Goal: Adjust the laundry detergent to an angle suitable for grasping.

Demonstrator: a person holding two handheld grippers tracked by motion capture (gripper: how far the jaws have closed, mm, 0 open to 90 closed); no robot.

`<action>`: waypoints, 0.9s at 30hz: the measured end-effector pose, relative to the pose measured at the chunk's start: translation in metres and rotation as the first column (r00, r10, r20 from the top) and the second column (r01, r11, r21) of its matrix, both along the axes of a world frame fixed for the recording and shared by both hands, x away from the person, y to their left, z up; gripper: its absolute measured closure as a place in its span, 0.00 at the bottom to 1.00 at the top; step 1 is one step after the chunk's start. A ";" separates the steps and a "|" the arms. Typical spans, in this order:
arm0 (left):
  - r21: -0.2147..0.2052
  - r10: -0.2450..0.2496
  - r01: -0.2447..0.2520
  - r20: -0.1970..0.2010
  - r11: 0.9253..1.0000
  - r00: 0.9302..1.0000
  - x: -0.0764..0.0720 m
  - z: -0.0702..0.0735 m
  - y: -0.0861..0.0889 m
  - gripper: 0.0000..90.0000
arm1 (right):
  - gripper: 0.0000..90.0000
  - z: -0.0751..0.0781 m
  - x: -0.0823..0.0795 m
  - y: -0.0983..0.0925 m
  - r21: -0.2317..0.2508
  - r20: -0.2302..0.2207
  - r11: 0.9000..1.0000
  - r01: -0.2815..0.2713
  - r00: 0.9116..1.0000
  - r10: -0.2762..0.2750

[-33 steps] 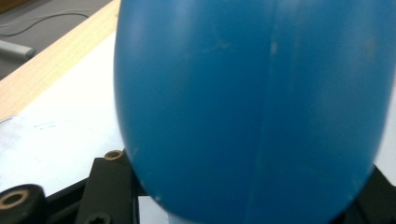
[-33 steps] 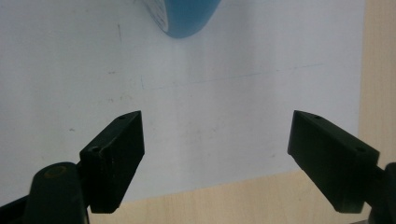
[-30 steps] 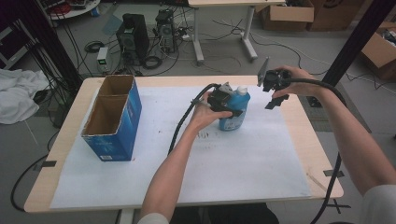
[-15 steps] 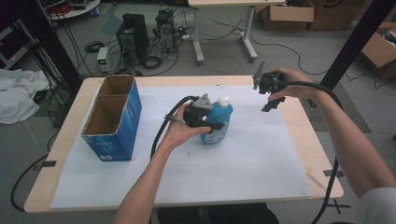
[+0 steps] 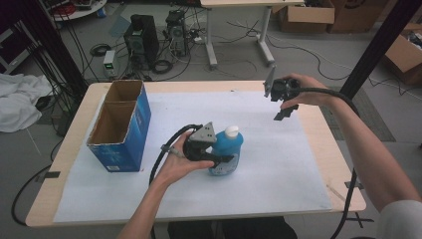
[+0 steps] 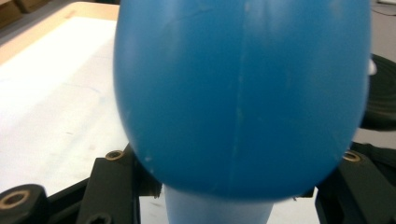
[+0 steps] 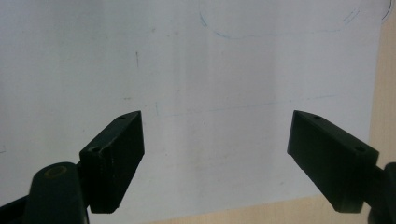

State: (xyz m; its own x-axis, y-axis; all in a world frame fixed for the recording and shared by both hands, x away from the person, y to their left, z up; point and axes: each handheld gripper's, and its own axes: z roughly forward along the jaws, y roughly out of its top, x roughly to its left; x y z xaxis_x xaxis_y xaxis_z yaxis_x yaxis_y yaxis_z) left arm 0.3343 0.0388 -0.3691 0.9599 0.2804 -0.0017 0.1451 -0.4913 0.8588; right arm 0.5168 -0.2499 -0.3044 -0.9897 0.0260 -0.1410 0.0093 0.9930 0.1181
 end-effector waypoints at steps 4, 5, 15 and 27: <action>-0.004 -0.027 0.027 -0.006 1.000 1.000 -0.016 -0.009 0.005 0.49 | 0.21 0.000 -0.001 0.001 -0.005 0.001 1.000 0.002 1.000 -0.002; -0.004 -0.027 0.027 -0.006 1.000 1.000 -0.016 -0.009 0.005 0.49 | 0.21 0.000 -0.001 0.001 -0.005 0.001 1.000 0.002 1.000 -0.002; -0.030 -0.054 0.053 -0.011 0.998 0.998 -0.030 -0.019 0.015 0.49 | 0.21 -0.002 -0.002 0.008 -0.009 -0.006 1.000 -0.010 1.000 0.010; -0.018 -0.093 0.093 0.007 0.996 0.996 -0.030 -0.020 0.019 0.49 | 0.21 -0.004 -0.003 0.010 -0.016 -0.009 1.000 -0.014 1.000 0.014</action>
State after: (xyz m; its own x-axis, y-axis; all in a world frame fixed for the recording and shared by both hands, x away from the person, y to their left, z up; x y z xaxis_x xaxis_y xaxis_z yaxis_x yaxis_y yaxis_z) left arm 0.3046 0.0573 -0.3889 0.9818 0.1900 -0.0003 0.0945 -0.4869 0.8683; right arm 0.5141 -0.2401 -0.3082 -0.9912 0.0097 -0.1323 -0.0039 0.9948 0.1016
